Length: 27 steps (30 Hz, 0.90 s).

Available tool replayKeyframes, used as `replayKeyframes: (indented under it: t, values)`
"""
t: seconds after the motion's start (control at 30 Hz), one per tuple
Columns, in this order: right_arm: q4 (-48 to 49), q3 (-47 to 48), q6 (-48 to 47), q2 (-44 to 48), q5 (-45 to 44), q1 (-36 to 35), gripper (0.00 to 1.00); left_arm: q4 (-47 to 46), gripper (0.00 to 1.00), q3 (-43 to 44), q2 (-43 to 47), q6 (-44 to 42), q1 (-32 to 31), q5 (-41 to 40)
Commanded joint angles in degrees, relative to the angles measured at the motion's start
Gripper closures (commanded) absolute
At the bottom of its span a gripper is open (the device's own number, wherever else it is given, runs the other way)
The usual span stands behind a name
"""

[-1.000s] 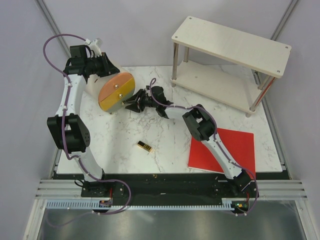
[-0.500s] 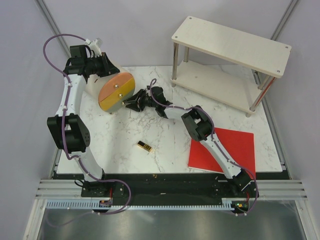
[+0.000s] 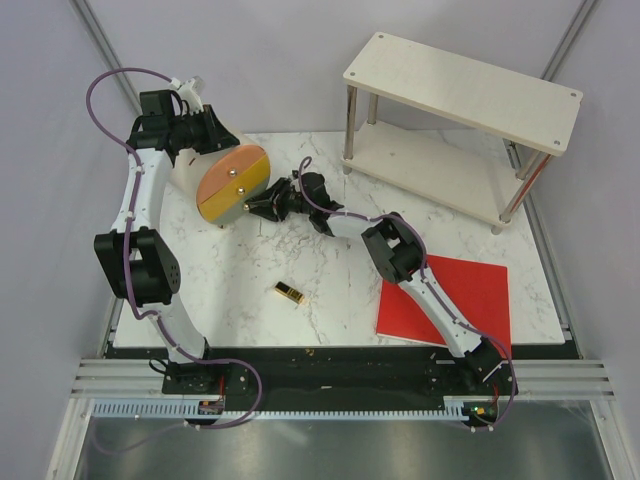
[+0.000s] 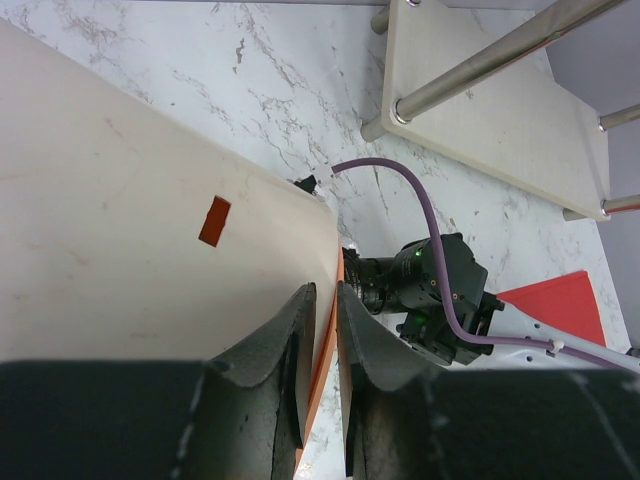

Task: Organize the makeup

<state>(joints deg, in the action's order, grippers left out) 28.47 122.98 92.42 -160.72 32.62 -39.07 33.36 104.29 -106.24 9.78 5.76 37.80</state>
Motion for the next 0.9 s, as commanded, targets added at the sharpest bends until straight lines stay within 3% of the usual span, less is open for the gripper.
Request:
replayKeyframes:
  t: [0.0, 0.4, 0.5, 0.6, 0.87]
  values:
    - [-0.1, 2.7, 0.6, -1.3, -0.5, -1.4, 0.56, 15.2, 0.75, -3.7, -4.6, -1.4, 1.0, -6.9]
    - [0.3, 1.2, 2.7, -1.6, -3.1, -3.0, 0.64, 15.2, 0.75, -3.4, -4.7, -1.5, 0.9, -6.9]
    - [0.6, 1.1, 4.2, -2.0, -3.2, -3.3, 0.70, 15.1, 0.75, -3.4, -4.7, -1.5, 0.9, -7.0]
    - [3.9, 0.0, 6.4, -2.1, -3.0, -3.3, 0.84, 15.2, 0.75, -3.4, -4.6, -1.6, 0.9, -7.0]
    - [6.9, -7.1, 7.4, 1.3, -2.2, -2.9, 0.95, 15.2, 0.75, -3.5, -4.7, -1.7, 1.0, -7.6]
